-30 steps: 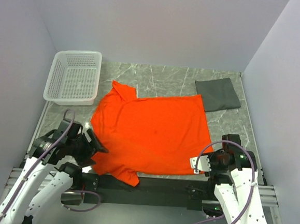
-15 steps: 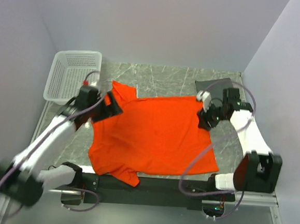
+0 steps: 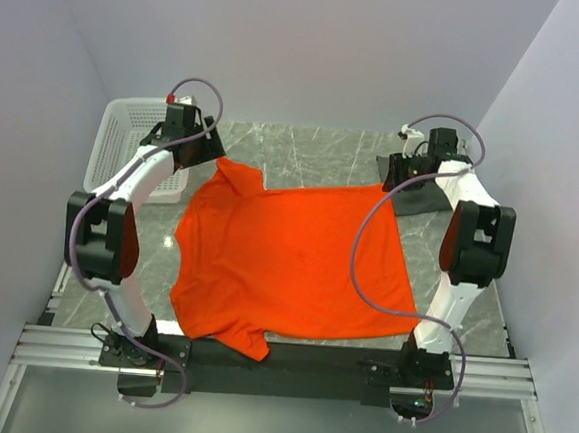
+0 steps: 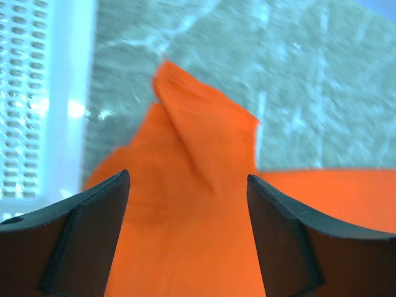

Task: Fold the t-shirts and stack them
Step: Flatten the tshirt out

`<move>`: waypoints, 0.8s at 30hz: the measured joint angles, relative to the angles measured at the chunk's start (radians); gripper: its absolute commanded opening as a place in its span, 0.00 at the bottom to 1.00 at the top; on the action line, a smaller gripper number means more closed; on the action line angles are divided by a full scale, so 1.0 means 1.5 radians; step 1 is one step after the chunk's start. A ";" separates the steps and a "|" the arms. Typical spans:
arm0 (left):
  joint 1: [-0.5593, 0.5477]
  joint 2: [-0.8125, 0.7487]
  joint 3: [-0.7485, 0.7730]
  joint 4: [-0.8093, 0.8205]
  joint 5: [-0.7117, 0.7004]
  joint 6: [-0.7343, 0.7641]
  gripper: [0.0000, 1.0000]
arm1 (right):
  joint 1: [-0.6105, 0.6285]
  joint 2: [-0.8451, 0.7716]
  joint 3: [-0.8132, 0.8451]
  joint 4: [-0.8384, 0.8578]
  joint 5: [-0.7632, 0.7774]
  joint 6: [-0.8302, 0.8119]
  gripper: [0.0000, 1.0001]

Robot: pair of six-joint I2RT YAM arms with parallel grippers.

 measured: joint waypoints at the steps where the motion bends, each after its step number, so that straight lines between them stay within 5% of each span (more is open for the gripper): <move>1: 0.008 0.014 0.008 0.002 0.004 0.000 0.78 | 0.000 0.020 0.016 -0.001 0.003 0.006 0.50; 12: 0.015 0.082 0.053 0.002 0.049 0.001 0.75 | 0.000 0.168 0.195 -0.031 0.021 0.034 0.45; 24: 0.015 0.095 0.062 0.005 0.049 0.000 0.74 | 0.000 0.200 0.208 -0.069 0.027 0.035 0.42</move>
